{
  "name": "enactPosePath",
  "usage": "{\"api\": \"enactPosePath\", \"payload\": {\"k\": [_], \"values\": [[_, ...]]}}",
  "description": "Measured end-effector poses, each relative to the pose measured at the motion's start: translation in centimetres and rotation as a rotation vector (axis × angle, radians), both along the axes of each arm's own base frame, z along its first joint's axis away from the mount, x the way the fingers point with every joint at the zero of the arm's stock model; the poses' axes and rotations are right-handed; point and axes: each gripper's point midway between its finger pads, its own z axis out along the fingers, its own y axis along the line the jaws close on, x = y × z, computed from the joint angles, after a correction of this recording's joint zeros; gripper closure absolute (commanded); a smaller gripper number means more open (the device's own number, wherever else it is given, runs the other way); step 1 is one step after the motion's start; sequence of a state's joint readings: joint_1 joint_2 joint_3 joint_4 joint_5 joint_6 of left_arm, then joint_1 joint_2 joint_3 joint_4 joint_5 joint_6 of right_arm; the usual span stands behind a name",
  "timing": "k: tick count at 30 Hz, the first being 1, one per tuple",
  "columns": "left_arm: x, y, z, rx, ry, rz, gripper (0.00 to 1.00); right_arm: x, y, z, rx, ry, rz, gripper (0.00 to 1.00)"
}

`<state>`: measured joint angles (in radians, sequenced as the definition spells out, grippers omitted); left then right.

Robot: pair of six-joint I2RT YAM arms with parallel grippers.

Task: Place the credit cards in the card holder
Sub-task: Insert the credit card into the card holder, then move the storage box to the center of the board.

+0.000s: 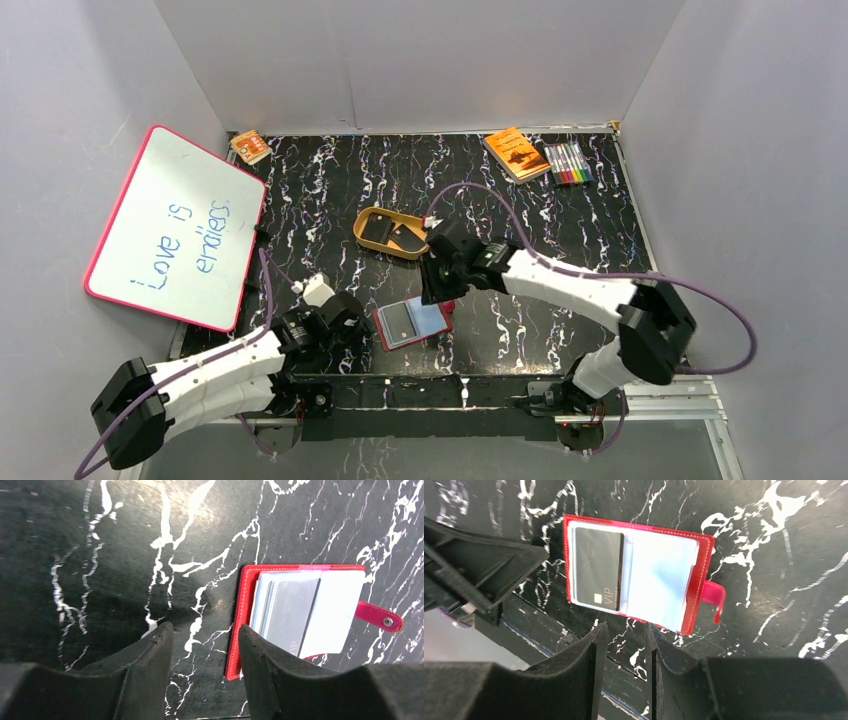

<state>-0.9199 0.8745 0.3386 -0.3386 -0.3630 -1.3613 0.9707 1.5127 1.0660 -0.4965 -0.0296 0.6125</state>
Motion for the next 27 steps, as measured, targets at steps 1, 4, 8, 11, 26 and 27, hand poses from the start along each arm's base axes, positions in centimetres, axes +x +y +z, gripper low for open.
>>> {"api": "enactPosePath", "payload": {"k": [1,4,8,11,26,27], "values": [[0.0,0.4,0.2,0.022,-0.001,0.000,0.45,0.2,-0.2,1.0,0.015,-0.029,-0.005,0.55],[0.4,1.2,1.2,0.086,-0.024,-0.011,0.39,1.2,-1.2,4.1,0.089,-0.153,-0.048,0.43],[2.7,1.4,4.4,0.138,-0.096,-0.020,0.38,2.7,-2.6,7.1,0.206,-0.261,-0.114,0.38],[5.2,1.7,6.2,0.160,-0.123,0.003,0.38,5.3,-2.5,8.1,0.268,-0.281,-0.167,0.37],[12.7,6.3,6.7,0.158,-0.058,0.146,0.38,17.5,5.7,3.1,0.371,-0.089,-0.243,0.44],[13.3,6.4,6.8,0.153,-0.058,0.151,0.38,17.8,6.1,2.9,0.371,-0.086,-0.237,0.44]]}}
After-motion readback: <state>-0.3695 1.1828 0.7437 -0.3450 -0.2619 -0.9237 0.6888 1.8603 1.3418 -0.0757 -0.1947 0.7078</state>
